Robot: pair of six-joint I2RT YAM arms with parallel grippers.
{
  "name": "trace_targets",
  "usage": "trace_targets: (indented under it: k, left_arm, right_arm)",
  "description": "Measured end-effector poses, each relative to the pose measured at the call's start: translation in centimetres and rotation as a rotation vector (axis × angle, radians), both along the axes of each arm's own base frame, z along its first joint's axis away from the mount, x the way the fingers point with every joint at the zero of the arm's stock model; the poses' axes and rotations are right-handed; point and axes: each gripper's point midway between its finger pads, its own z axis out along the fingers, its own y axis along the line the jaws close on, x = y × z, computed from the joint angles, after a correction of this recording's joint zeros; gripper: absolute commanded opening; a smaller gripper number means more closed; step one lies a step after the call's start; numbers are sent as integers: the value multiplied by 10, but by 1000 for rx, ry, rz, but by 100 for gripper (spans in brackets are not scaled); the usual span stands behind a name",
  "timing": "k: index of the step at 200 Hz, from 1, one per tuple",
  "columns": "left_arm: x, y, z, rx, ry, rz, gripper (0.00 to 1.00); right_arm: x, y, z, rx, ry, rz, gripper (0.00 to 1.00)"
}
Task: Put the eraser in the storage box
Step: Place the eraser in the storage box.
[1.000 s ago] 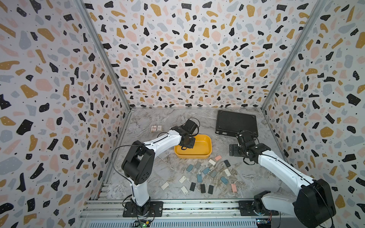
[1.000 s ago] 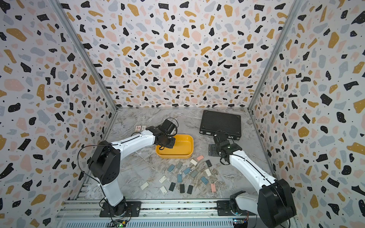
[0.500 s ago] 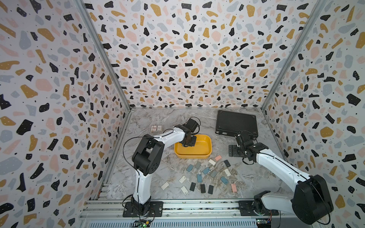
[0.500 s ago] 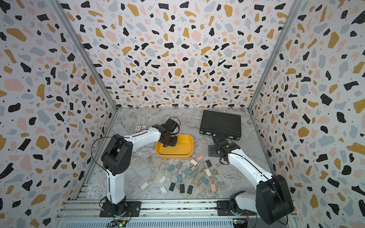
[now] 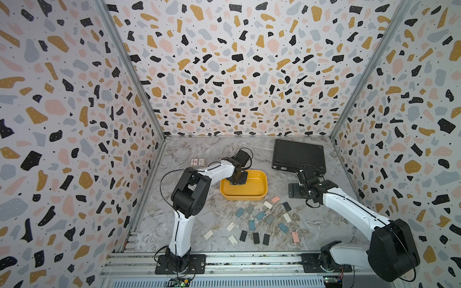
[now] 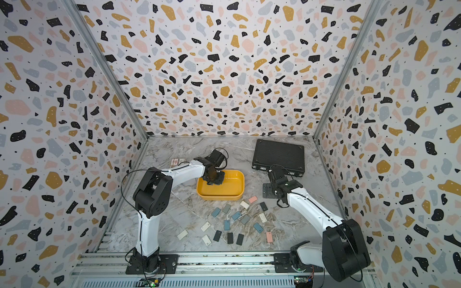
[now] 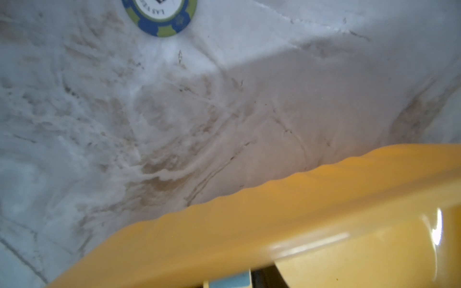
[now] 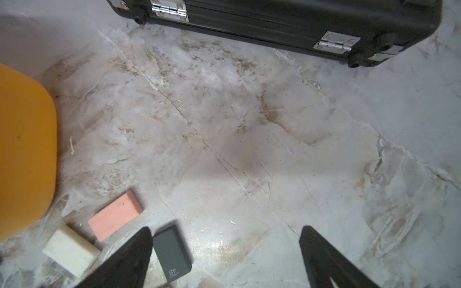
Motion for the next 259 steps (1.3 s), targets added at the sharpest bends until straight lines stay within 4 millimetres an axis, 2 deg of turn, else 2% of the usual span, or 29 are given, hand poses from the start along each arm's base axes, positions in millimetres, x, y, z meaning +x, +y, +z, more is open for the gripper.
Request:
trace_targets:
  k: [68, 95, 114, 140, 158, 178, 200, 229, 259]
  left_arm:
    - [-1, 0, 1, -1, 6, 0, 50]
    - [-4, -1, 14, -20, 4, -4, 60]
    - [-5, -2, 47, -53, -46, -12, 65]
    - [-11, 0, 116, -115, -167, -34, 69]
    - [-24, 5, 161, -160, -251, -51, 70]
    - [-47, 17, 185, -181, -295, -73, 70]
    - [-74, 29, 179, -165, -279, -101, 71]
    - [-110, 42, 145, -104, -198, -145, 73]
    - [-139, 44, 115, -64, -130, -192, 74]
  right_arm:
    - [1, 1, 0, 4, -5, -2, 95]
    - [1, 0, 0, 3, -5, -2, 95]
    - [1, 0, 1, 4, -5, -2, 95]
    - [0, 0, 0, 4, -6, -2, 95]
    - [-1, 0, -1, 3, -3, -2, 95]
    - [-1, 0, -1, 4, -5, -1, 95]
    - [-1, 0, 2, 7, -14, 0, 95]
    - [-1, 0, 5, 12, -26, 1, 95]
    - [-3, -1, 3, 10, -20, 1, 95]
